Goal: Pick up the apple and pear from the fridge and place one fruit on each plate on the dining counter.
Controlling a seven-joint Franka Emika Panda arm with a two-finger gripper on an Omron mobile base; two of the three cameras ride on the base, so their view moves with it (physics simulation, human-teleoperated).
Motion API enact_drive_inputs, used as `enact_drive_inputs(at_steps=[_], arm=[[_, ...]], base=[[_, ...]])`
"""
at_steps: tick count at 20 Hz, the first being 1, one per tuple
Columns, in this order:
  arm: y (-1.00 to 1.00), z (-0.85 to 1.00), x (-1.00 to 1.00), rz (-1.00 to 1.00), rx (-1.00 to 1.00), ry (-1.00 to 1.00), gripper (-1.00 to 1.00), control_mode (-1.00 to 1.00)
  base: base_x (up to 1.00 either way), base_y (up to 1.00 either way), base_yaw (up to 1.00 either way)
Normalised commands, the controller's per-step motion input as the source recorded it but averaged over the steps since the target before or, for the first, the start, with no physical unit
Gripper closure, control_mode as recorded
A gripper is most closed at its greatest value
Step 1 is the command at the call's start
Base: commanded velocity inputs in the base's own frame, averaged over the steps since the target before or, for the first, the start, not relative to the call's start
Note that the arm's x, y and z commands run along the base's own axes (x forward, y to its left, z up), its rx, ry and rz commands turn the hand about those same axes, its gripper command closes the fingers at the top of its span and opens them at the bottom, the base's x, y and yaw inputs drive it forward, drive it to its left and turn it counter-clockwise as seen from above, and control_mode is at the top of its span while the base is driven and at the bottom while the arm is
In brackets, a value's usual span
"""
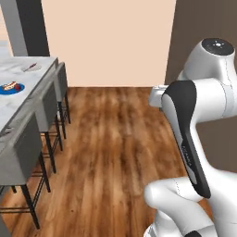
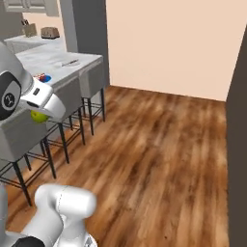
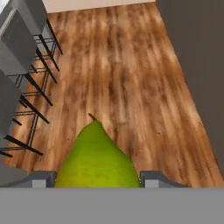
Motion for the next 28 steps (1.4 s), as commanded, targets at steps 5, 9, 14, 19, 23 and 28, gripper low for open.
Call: enact_drive_inputs(at_steps=[5,9,14,19,23,28], arm=[[0.0,0.0,0.0,0.0,0.0,0.0,1.0,1.0],[0.0,0.0,0.0,0.0,0.0,0.0,1.0,1.0],[0.0,0.0,0.0,0.0,0.0,0.0,1.0,1.0],[0.0,0.0,0.0,0.0,0.0,0.0,1.0,1.0],[0.0,0.0,0.0,0.0,0.0,0.0,1.0,1.0],[0.0,0.0,0.0,0.0,0.0,0.0,1.0,1.0]], base=[[0.93,-0.96,0.27],[1.0,-0.81,0.27],[1.0,-0.72,0.45],[1.0,-0.9,0.49],[1.0,-0.81,0.53],[1.0,-0.77,0.5]])
